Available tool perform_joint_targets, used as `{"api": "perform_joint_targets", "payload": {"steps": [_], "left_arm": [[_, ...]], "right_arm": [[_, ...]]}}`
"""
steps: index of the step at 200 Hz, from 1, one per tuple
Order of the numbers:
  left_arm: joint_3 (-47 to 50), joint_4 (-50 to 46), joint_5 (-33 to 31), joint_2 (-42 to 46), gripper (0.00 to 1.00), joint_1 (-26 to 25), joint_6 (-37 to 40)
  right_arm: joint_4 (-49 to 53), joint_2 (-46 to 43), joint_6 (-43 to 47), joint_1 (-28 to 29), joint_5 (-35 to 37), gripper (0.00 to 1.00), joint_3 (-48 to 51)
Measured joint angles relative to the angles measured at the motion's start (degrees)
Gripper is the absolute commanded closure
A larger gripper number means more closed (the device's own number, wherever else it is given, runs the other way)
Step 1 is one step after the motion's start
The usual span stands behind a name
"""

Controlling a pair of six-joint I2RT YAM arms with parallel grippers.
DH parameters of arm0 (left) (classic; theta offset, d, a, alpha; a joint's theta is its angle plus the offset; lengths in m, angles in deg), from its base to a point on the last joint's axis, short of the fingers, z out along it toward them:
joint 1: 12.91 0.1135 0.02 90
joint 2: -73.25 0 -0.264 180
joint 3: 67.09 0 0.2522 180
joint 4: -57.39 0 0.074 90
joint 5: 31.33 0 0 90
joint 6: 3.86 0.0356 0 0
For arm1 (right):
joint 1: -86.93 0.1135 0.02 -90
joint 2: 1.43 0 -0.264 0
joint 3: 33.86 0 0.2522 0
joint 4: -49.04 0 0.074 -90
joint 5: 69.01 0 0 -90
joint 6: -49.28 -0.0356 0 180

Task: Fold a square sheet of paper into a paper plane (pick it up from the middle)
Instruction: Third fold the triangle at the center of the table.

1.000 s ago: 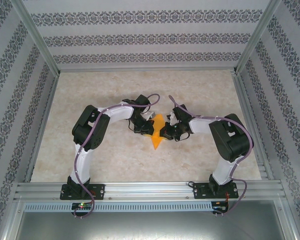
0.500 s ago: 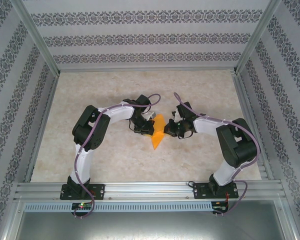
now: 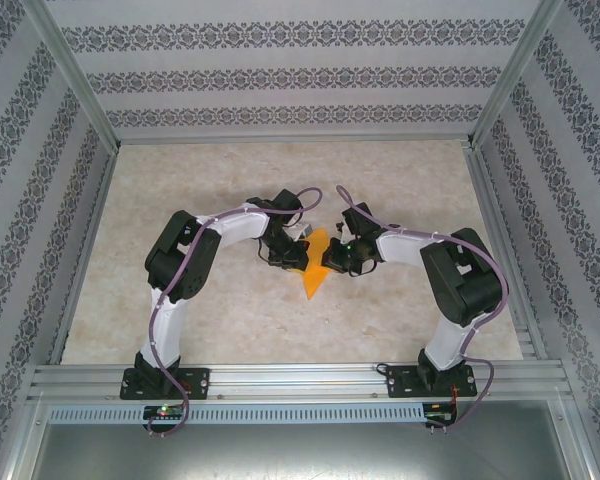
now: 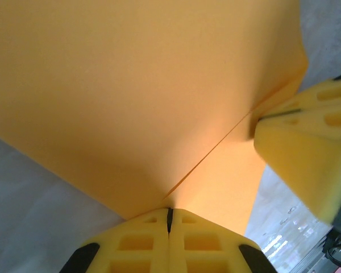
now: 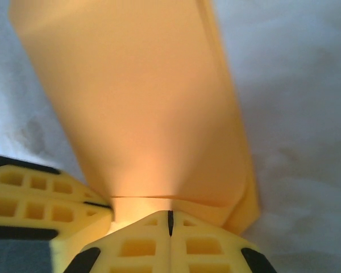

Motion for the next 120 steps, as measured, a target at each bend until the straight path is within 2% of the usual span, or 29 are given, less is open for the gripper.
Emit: {"api": "perform_joint_targets", "payload": {"steps": [45,120], "left_arm": [[0.0,0.07,0.0,-0.02,0.96,-0.04,0.22],[0.0,0.61,-0.02,-0.17,0.96,-0.35,0.83]], "right_arm": [[1.36,0.28,1.29,-1.18,0.37,1.0,-0.63],[0.72,-1.38,1.51,-6.25,0.76,1.0,1.36]]}}
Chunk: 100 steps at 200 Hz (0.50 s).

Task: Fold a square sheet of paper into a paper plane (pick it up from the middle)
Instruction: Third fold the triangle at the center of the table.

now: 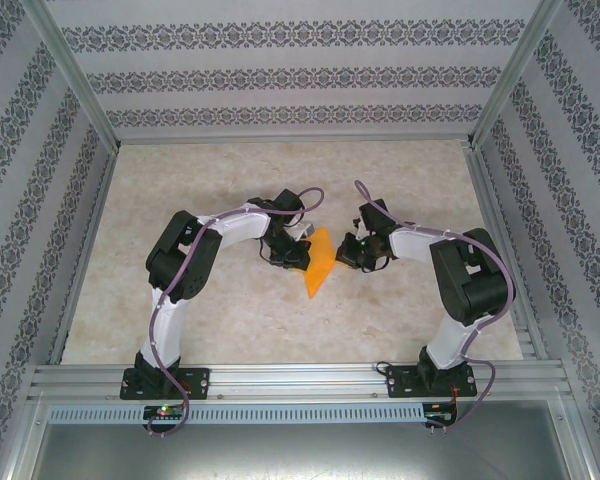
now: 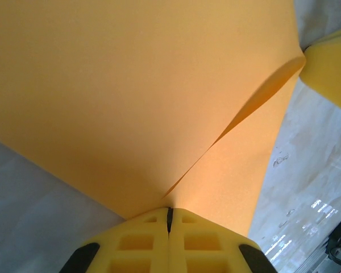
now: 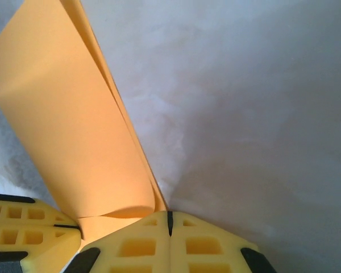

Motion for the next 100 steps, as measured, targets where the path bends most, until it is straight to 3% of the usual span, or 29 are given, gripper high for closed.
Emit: {"api": "perform_joint_targets", "payload": {"steps": [51,100], "left_arm": [[0.0,0.0,0.0,-0.07,0.96,0.0,0.02],[-0.09,0.0,0.02,-0.13,0.96,0.0,0.02]], "right_arm": [[0.04,-5.49,-0.44,0.15,2.93,1.0,1.9],[-4.87,-7.28,-5.95,8.52,0.55,1.0,4.17]]}}
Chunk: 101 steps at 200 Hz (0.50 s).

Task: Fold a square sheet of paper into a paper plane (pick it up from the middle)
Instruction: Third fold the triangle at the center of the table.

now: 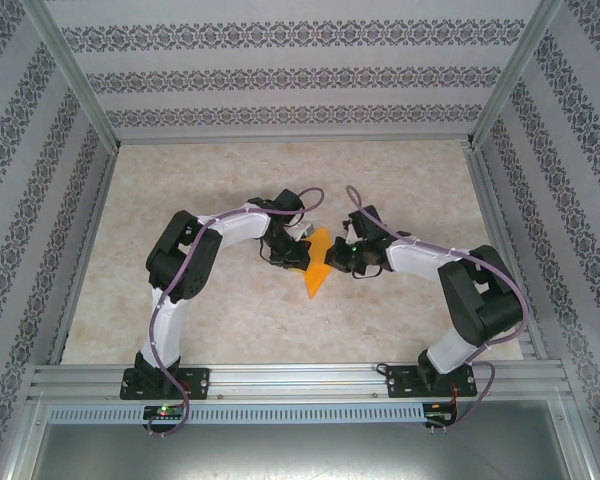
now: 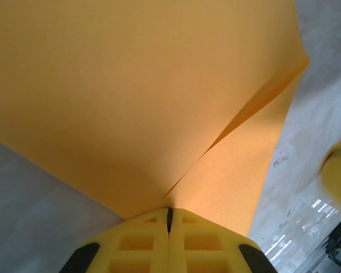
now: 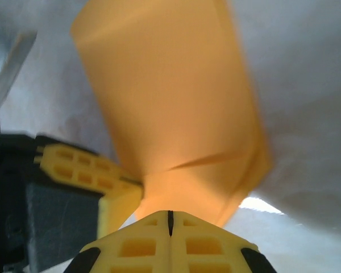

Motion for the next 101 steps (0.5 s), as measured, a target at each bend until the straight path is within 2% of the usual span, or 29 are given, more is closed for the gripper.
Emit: {"api": "perform_joint_targets", "payload": {"steps": [29,101], "left_arm": [[-0.28,-0.13,0.04,-0.2,0.97,0.0,0.0],[-0.31,-0.15,0.07,-0.44,0.97,0.0,0.0]], "right_arm": [[-1.88,2.36,-2.27,2.86,-1.25,1.0,0.24],[-5.73,3.8,-4.92,4.42,-2.27,1.0,3.67]]}}
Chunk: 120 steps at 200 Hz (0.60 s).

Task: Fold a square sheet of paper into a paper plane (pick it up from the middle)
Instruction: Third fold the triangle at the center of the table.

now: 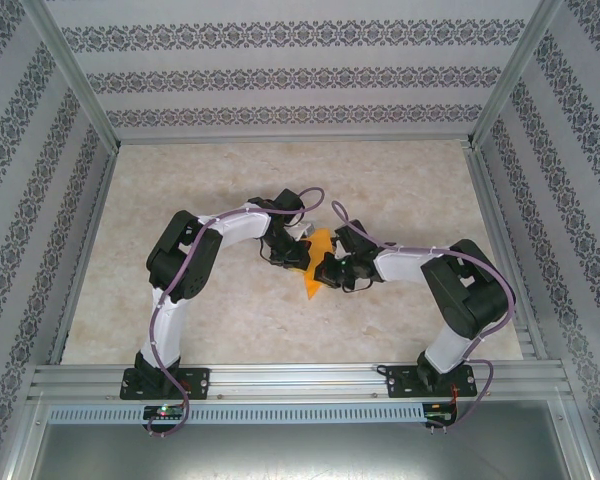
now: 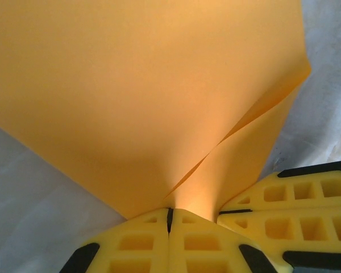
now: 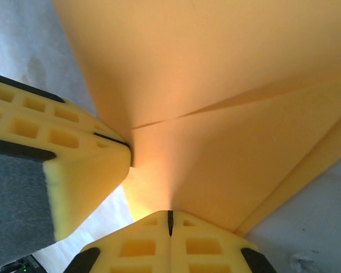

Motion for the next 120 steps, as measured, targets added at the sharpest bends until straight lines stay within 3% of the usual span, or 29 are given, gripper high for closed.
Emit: {"api": "perform_joint_targets", "payload": {"steps": [120], "left_arm": [[-0.59,-0.66,0.17,-0.83,0.97,0.0,0.2]], "right_arm": [[-3.85,-1.11,-2.51,2.27,-0.37,1.0,2.27]]}}
